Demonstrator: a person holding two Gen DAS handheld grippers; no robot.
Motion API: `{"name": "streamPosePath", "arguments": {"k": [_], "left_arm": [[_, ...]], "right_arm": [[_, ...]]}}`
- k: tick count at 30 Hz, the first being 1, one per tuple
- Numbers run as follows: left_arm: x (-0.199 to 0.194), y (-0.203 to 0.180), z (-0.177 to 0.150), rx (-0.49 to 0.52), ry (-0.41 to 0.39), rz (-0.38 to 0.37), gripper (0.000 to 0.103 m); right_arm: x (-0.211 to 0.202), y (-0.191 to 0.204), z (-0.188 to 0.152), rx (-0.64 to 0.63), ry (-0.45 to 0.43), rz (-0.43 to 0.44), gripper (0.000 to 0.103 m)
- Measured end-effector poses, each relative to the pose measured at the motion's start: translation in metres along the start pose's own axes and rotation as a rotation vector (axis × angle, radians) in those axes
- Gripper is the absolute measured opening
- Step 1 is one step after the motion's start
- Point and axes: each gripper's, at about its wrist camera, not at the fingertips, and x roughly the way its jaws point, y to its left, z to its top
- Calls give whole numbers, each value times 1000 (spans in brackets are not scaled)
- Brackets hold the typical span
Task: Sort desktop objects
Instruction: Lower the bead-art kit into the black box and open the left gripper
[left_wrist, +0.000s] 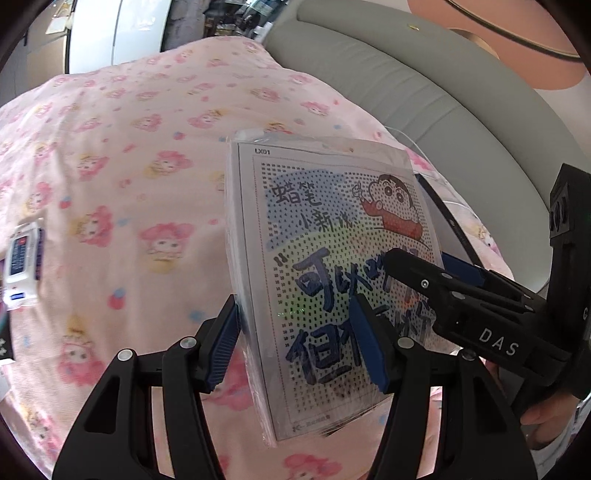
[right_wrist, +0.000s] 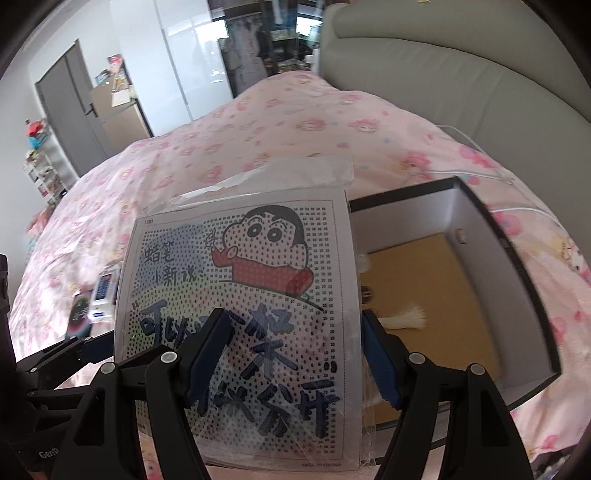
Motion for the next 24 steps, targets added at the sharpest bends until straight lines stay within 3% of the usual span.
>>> {"name": "streamPosePath", "arguments": {"k": [12, 19, 24], "left_arm": [[64, -31, -3, -41, 87, -17, 61], [80, -26, -4, -57, 123, 21, 63], [84, -38, -5, 18, 137, 82, 64]], "right_arm": [[36, -58, 5, 36, 96, -53, 69], [71, -63, 2, 64, 179, -48, 69], [70, -60, 3, 39, 170, -65, 69]]}}
